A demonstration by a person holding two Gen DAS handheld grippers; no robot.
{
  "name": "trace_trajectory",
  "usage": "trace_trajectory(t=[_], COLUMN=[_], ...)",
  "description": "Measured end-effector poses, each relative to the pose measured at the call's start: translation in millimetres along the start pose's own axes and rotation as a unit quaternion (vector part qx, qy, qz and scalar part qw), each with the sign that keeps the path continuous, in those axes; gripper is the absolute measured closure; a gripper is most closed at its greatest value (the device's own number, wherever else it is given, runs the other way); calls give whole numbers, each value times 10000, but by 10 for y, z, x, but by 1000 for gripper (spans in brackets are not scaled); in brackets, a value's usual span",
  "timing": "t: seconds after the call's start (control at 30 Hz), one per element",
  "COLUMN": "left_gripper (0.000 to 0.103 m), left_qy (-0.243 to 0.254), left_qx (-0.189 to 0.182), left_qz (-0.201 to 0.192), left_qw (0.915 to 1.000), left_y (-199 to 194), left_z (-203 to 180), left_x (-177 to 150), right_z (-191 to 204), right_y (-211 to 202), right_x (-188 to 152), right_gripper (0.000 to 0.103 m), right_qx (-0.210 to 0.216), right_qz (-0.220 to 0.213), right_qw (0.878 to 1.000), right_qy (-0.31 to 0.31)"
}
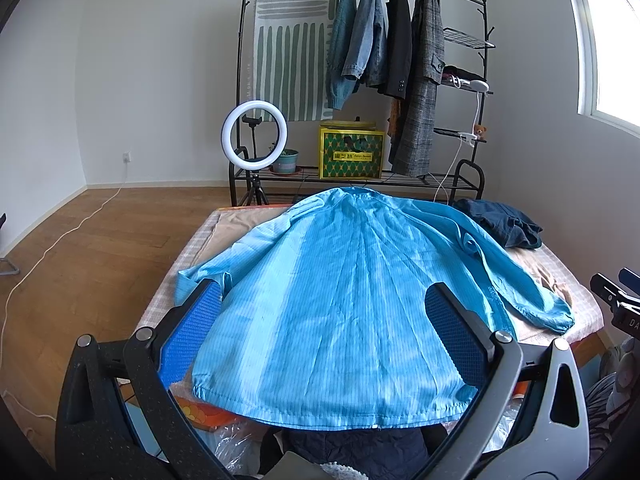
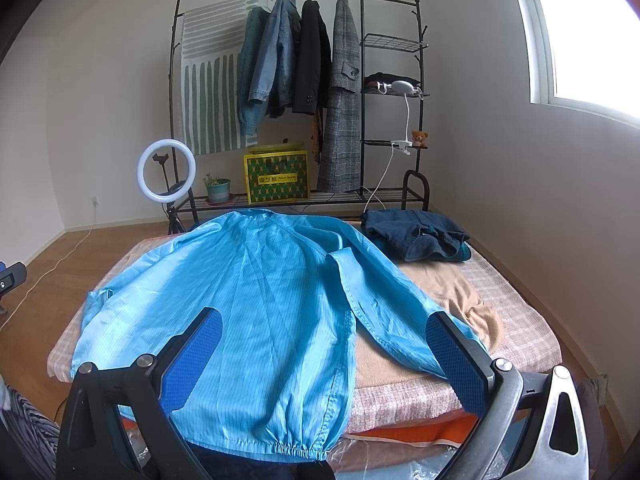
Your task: Fold large clothes
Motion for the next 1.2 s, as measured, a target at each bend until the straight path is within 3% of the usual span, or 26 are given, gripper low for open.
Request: trace_trajectory(t=[1.2], left_gripper=[0], left_qy=[-51], left_qx=[112], left_qz=[66], left_qw=[9999], left_y=[131], left_z=[98], left_x=[-22], right_z=[32], right_y=[67], right_x=[21], right_gripper=[0], right_qx=[-81], right_qz=[-27], right_qw=[9998], right_qy=[-181])
Point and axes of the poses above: each gripper's, at about its wrist camera, not at the fingertips, and y roughly the way its jaws point, z to its left, x to its top, the point moved 9 cm from there along y, roughly the way its jaws point, and after that the axes turned 13 degrees about -x, right-handed, at the moved point
